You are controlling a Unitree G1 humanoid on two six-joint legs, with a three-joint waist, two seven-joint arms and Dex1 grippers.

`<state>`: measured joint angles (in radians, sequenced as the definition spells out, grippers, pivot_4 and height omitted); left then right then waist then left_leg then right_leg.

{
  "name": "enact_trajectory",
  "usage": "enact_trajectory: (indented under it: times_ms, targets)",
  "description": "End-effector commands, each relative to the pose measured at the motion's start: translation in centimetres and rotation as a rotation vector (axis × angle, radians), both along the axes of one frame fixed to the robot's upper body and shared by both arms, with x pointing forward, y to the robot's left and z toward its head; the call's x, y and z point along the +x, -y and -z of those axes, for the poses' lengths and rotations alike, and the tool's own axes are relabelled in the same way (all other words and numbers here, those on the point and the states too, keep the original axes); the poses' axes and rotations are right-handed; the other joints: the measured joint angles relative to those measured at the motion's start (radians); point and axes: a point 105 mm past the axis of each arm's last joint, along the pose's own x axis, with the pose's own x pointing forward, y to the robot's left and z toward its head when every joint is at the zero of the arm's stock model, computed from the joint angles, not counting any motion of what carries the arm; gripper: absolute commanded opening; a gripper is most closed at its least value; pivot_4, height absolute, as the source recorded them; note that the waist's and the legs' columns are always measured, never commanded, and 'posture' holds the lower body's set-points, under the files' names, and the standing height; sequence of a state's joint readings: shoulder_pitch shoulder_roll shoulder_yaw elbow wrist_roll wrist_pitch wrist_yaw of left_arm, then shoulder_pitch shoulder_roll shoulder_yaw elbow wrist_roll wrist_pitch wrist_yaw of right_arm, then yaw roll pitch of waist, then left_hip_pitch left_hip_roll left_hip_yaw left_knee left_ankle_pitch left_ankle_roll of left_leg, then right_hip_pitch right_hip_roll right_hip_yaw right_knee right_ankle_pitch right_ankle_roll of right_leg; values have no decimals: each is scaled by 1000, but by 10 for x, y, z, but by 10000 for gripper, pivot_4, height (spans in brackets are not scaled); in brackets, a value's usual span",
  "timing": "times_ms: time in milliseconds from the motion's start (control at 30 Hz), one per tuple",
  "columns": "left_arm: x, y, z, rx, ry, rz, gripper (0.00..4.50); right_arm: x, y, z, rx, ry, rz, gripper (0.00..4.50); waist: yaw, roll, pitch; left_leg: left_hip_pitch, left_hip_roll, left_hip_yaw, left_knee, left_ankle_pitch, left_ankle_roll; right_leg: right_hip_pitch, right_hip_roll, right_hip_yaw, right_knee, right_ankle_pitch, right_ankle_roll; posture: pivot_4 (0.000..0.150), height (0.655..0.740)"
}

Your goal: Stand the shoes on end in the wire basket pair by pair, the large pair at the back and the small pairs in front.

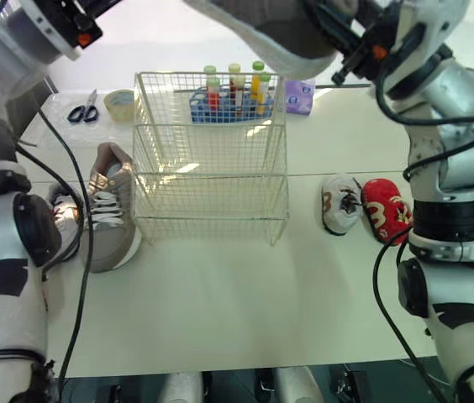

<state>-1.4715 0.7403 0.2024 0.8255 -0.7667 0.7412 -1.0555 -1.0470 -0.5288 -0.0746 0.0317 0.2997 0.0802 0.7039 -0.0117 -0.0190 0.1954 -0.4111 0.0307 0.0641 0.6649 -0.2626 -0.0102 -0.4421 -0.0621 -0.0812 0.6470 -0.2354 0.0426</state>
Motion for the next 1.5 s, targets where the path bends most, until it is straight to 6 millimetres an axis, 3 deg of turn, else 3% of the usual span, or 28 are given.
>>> enact_trajectory:
  times_ms: [33, 267, 433, 533, 667, 733, 833, 933, 1000, 1100, 1133, 1200, 1300, 1367, 1467, 1500]
  targets:
    - [-3, -1, -16, 2, 68, -23, 45000, -27, -6, -16, -19, 114, -54, 6585, 0, 0, 0, 0, 0, 0, 0, 0, 0, 0, 0, 0, 0, 0, 0, 1500, 7400]
    - [13, -3, -13, -5, 47, -79, 45000, -37, -19, -3, -138, 124, -94, 6585, -3, 0, 0, 0, 0, 1, 0, 0, 0, 0, 0, 0, 1, 0, 0, 1500, 7400]
    - [-3, 5, -10, 69, 53, 67, 45000, -37, -21, 11, -244, 129, -84, 6585, -3, 0, 0, 0, 0, 4, 0, 0, 0, -1, 1, 0, 1, 0, 0, 1500, 7400]
    - [-18, 0, 3, 142, 19, 185, 37061, -34, -20, 16, -270, 122, -76, 6388, -5, -1, 1, 0, 0, 6, 0, 0, 0, -1, 1, 0, 1, 0, 0, 1500, 7400]
    - [-25, -10, 8, 122, -17, 207, 16673, -37, -22, 21, -268, 107, -93, 6388, -6, 0, 1, 1, 1, 6, 0, 0, 0, -2, 1, 1, 2, 0, 0, 1500, 7400]
    - [-28, -9, 6, 103, -12, 214, 9202, -38, -23, 23, -261, 98, -97, 6388, -5, 0, 1, 1, 2, 6, 0, 0, 0, -2, 1, 1, 2, 0, 0, 1500, 7400]
    - [-30, -7, 6, 87, -10, 197, 7049, -38, -23, 26, -256, 73, -109, 6388, -1, -1, 1, 0, 2, 6, 2, 0, 0, -2, 0, 1, 3, 0, 0, 1500, 7400]
    - [-29, -7, 5, 40, -14, 170, 7049, -37, -22, 30, -256, 30, -131, 18085, 1, -1, 1, 0, 1, 6, 2, 0, 0, -1, -1, 1, 3, 0, 0, 1500, 7400]
    - [-30, -12, 3, -28, -8, 143, 7049, -27, -6, 18, -118, -13, -83, 28330, 1, -1, 1, 0, 1, 6, 3, 0, 0, -1, -1, 1, 3, 0, 1, 1500, 7400]
    - [-29, -26, -3, -156, 13, 71, 7049, -8, 42, 1, 202, -110, 26, 44075, 0, -1, 1, 1, 1, 5, 3, 2, -4, -1, -2, 1, 4, 1, 1, 1500, 7400]
    - [-26, -33, -9, -247, 28, 14, 7049, -4, 61, 2, 371, -182, 20, 44655, 1, -1, 1, 1, 1, 4, 3, 3, -5, -1, -2, 2, 4, 1, 1, 1500, 7400]
    - [-21, -40, -16, -397, 46, -81, 7049, -2, 79, 14, 611, -319, -62, 44655, 4, -3, 0, 1, 1, 2, 3, 3, -6, 0, -3, 3, 4, 1, 0, 1500, 7400]
    - [-30, -29, -12, -534, 94, -109, 7049, 2, 98, 33, 982, -446, -188, 44655, 3, -2, 0, 1, 1, 0, 2, 3, -6, 2, -5, 3, 2, 1, 1, 1500, 7400]
    - [-32, -25, -11, -634, 98, -120, 7049, 4, 90, 42, 1087, -506, -265, 44655, 1, -2, 0, 2, 1, 1, 2, 3, -6, 2, -5, 3, 2, 2, 1, 1500, 7400]
    - [-25, -22, -10, -746, 72, -151, 7049, 0, 51, 44, 1043, -570, -358, 44655, -3, -1, 0, 2, 1, 1, 2, 3, -5, 1, -4, 3, 4, 3, 0, 1500, 7400]
    - [-20, -17, -9, -790, 47, -140, 7049, 0, 28, 43, 999, -594, -408, 44655, -5, -1, 0, 3, 2, 1, 2, 2, -3, 1, -3, 4, 5, 3, 0, 1500, 7400]
